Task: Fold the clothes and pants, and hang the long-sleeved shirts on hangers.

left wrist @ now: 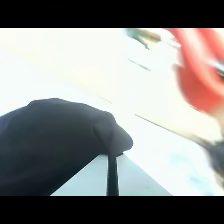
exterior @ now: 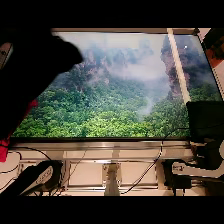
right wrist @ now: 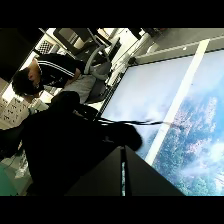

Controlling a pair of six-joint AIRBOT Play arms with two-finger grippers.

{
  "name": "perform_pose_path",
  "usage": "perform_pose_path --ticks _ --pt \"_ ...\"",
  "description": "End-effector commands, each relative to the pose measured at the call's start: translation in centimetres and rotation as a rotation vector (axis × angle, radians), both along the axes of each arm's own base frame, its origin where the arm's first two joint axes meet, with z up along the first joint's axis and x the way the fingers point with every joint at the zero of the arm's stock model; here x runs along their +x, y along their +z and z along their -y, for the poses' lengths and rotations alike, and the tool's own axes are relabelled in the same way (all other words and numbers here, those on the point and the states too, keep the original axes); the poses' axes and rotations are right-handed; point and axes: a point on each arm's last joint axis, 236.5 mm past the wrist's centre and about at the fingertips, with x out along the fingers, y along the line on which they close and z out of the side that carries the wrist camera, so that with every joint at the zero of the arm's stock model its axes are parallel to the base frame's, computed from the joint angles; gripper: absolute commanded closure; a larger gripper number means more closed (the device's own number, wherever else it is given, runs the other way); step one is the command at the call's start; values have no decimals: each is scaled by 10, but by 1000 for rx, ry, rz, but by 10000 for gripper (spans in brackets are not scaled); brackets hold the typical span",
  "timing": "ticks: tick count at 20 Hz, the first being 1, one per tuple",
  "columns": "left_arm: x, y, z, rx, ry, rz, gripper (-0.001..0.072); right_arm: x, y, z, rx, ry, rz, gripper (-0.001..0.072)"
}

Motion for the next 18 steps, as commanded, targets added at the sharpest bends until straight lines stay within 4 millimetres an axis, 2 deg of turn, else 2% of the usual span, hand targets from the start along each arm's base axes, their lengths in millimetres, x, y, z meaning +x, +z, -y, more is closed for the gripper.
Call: perform_pose_path --ticks 1,2,4,6,7,9,11,13,16,18 --pt "-40 27 141 -57 -319 129 700 0 1 -1 2 1 0 691" --pt "-51 25 176 -49 -389 148 700 -1 2 -1 8 5 2 691" --pt "-69 3 241 -19 -503 145 700 -2 2 -2 11 10 2 691" --pt "-76 -40 299 17 -589 92 700 -1 1 -1 6 6 1 691" --pt "-76 -68 326 31 -619 51 700 -1 0 -1 2 2 0 691" --pt "-70 -116 366 -12 -631 -36 700 -1 -1 0 -2 2 -3 691" --pt "-63 -145 393 -121 -605 -107 700 -1 -3 0 -10 4 -9 692" --pt "-71 -166 411 -91 -626 -118 701 4 -12 8 -55 -33 -21 692" --pt "-83 -173 421 -1 -659 -69 701 16 -37 32 -180 -129 -57 691" --pt "-81 -174 420 33 -659 -45 701 22 -52 50 -260 -189 -82 691"
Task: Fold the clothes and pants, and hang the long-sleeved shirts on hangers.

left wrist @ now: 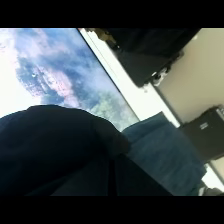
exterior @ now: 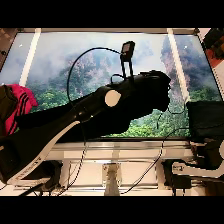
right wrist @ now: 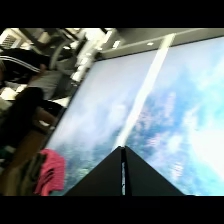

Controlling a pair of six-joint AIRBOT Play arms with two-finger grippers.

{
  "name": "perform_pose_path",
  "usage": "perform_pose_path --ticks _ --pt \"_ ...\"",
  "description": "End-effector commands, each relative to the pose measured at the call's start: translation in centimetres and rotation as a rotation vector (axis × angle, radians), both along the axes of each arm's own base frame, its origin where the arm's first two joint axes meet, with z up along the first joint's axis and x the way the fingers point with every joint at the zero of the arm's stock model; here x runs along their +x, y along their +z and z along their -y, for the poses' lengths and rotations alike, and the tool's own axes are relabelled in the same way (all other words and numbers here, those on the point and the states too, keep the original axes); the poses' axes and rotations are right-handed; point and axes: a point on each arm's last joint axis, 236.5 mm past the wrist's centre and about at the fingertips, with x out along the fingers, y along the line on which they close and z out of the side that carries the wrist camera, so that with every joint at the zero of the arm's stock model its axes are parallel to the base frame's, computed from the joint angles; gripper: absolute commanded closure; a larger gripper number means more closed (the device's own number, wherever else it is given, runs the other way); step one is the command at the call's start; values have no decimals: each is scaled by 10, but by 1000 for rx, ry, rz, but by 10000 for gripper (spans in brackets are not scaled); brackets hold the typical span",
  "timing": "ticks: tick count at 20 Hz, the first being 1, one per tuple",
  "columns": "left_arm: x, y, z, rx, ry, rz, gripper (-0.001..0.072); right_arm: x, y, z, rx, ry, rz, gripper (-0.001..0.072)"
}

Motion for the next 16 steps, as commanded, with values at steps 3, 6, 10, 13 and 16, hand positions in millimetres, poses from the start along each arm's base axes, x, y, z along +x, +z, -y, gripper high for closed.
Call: perform_pose_path --ticks 3,6,10,13,16 --pt "12 -2 0 40 28 105 650 13 -34 43 -185 -147 -60 691" --pt "19 -6 -7 63 36 113 174 15 -35 48 -201 -165 -60 688" --pt "20 -27 -14 135 4 54 178 17 -37 53 -220 -184 -60 672" --pt "30 -54 -36 222 -12 -31 318 18 -41 59 -244 -198 -66 681" --pt "45 -81 -73 315 -12 -136 699 21 -58 62 -248 -185 -112 692"
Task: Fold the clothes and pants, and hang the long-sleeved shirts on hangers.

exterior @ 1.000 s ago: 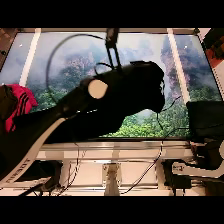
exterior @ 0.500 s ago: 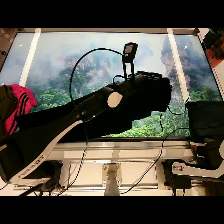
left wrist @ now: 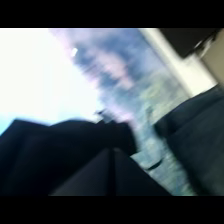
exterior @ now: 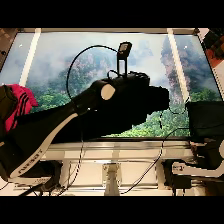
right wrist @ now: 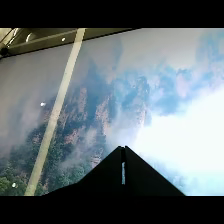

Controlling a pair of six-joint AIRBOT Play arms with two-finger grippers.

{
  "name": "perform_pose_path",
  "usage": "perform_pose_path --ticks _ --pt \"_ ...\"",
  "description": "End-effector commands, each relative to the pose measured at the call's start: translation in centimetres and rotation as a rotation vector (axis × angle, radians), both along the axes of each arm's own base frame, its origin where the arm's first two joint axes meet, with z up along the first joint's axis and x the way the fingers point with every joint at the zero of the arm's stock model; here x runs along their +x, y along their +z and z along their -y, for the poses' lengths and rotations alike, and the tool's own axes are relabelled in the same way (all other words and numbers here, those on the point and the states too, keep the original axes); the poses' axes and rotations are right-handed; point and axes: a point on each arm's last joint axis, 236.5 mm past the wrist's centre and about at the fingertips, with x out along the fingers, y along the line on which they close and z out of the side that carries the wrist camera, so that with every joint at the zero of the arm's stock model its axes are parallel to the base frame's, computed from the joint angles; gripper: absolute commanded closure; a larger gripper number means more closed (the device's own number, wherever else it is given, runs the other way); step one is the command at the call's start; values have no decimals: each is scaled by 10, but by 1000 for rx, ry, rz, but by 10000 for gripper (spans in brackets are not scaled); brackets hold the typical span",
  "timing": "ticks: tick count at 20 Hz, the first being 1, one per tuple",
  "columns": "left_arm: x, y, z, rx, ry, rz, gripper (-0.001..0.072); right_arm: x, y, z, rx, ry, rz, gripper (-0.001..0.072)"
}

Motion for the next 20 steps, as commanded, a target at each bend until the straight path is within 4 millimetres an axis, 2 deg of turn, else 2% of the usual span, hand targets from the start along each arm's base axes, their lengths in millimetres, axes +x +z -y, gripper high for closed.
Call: perform_pose_path --ticks 1,3,5,8,9,12,16,19,20 --pt "12 -31 -43 111 1 -130 699 3 -23 9 -12 0 -67 693" --pt "31 -38 -81 201 39 -117 701 5 -46 14 17 19 -141 694" --pt "44 -47 -134 393 84 -74 701 5 -74 22 61 21 -217 694" --pt "46 -61 -213 627 153 -106 702 -4 -126 29 119 57 -332 695" --pt "42 -65 -237 665 175 -144 702 -9 -143 27 146 72 -370 695" --pt "31 -78 -298 687 263 -229 702 -28 -195 5 272 130 -503 695" --pt "-3 -108 -374 689 387 -360 702 -67 -259 -15 344 149 -724 692" --pt "-33 -132 -416 701 443 -437 702 -98 -303 -6 283 69 -910 690" --pt "-41 -136 -425 702 460 -454 702 -104 -314 1 269 16 -955 638"
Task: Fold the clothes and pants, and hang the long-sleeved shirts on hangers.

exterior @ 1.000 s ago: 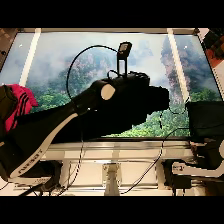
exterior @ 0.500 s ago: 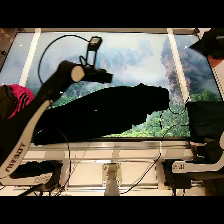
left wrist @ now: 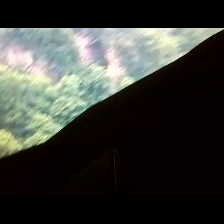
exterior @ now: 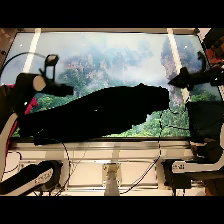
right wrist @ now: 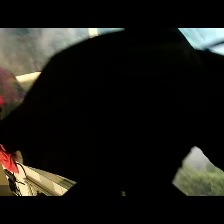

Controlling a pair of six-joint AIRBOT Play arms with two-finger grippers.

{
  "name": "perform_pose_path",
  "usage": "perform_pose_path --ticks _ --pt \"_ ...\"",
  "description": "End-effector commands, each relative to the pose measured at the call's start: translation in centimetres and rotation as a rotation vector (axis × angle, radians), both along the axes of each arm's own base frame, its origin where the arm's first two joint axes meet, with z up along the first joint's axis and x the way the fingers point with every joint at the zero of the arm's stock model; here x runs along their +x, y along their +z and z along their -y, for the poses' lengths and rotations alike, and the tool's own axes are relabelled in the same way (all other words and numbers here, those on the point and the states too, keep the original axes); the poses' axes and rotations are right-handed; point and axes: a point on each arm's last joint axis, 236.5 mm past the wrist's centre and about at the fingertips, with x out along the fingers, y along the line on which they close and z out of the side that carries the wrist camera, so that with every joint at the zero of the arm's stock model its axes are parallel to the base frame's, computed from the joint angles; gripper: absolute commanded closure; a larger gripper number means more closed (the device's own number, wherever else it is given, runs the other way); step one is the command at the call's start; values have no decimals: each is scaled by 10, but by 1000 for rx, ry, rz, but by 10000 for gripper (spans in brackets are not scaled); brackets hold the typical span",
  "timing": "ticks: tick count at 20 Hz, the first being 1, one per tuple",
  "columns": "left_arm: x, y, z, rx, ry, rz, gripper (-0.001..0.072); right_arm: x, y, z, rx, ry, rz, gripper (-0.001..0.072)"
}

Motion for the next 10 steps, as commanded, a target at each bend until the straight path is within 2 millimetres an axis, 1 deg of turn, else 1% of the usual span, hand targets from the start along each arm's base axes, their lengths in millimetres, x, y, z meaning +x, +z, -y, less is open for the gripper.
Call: perform_pose_path --ticks 1,2,5,10 --pt "-34 -22 -42 16 86 -64 702 -30 -44 11 -65 -85 -209 505" --pt "-39 -25 -46 18 94 -78 701 -30 -45 9 -56 -105 -225 433" --pt "-37 -24 -48 32 71 -63 701 -24 -45 -4 -62 -86 -203 434" --pt "-35 -23 -43 8 76 -55 702 -13 -48 -51 -86 4 -151 433"
